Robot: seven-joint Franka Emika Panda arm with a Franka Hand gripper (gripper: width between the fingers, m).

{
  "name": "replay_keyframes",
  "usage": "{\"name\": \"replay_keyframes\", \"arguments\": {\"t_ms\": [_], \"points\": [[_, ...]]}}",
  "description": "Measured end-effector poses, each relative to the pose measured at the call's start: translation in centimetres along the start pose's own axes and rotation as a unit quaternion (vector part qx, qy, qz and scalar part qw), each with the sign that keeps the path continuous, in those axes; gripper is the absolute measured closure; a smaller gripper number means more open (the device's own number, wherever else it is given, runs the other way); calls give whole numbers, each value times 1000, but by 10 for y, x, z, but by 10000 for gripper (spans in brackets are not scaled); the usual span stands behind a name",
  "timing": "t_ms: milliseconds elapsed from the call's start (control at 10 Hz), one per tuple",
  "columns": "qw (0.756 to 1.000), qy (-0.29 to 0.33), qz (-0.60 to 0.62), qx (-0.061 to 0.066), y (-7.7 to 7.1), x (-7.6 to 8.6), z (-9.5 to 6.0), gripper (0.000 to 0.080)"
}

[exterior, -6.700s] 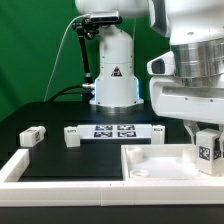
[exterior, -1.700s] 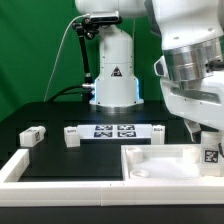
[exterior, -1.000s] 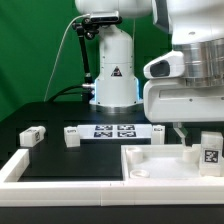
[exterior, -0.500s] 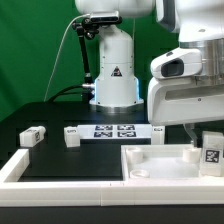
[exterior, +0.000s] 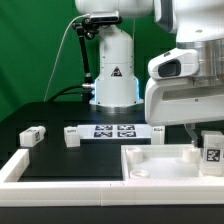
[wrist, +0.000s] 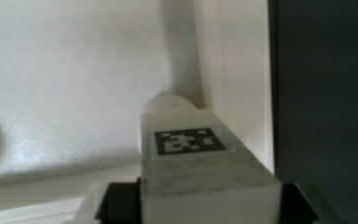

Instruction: Assemble one leg

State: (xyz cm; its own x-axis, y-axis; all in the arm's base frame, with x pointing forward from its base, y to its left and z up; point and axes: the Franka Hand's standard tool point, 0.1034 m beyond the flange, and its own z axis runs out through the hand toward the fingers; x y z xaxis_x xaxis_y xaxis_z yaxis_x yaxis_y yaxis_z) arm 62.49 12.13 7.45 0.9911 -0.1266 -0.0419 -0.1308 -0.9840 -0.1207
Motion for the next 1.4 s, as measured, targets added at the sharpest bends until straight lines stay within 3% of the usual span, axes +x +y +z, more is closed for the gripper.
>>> {"name": "replay_keyframes", "arguments": {"t_ms": [100, 400, 500, 900, 1100, 1300, 1400], "points": [[1000, 0, 9, 2, 1, 0, 0, 494], [982, -1, 188, 30, 7, 1, 1, 500], [975, -3, 218, 33, 7, 1, 2, 500], [911, -19, 409, 48, 6, -1, 3, 500], [859, -16, 508, 53, 2, -1, 4, 501], [784, -23, 617, 58, -2, -2, 5, 501], [767, -26, 638, 61, -1, -1, 5, 504]]}}
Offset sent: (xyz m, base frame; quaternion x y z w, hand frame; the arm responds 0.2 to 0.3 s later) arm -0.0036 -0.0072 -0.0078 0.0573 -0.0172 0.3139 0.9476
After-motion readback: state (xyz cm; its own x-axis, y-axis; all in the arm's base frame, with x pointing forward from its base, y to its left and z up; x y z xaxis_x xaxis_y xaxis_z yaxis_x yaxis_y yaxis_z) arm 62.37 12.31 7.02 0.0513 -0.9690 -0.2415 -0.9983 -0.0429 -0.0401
